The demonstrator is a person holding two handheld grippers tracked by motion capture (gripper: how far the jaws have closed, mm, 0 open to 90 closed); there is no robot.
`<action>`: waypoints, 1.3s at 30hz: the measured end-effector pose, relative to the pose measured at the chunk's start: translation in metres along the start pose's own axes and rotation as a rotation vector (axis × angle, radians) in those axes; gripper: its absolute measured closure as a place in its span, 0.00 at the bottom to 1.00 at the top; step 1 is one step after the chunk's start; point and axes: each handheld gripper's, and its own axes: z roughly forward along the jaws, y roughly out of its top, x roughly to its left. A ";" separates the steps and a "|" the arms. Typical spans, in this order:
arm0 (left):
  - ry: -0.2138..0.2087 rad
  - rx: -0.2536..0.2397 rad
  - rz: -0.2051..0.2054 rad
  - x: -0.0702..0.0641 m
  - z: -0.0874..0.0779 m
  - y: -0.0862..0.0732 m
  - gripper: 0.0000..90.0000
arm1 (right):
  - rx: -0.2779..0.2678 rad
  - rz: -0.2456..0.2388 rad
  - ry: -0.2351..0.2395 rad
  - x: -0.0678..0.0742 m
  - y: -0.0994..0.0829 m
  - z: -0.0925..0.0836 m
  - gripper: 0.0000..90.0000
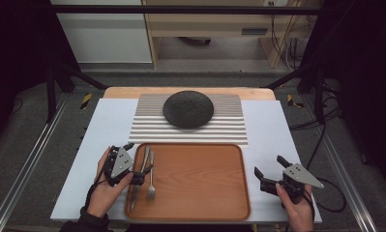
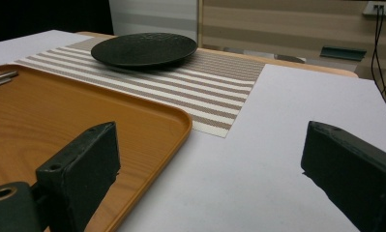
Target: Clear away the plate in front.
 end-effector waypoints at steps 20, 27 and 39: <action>-0.117 0.144 0.187 0.017 0.052 0.036 0.05 | -0.009 -0.004 0.069 0.006 0.006 0.002 0.06; -0.126 0.137 0.202 0.026 0.064 0.064 0.06 | 0.007 0.004 0.088 0.015 0.004 0.004 0.06; -0.166 0.120 0.345 0.034 0.094 0.104 0.10 | 0.029 0.001 0.096 0.020 0.005 0.005 0.06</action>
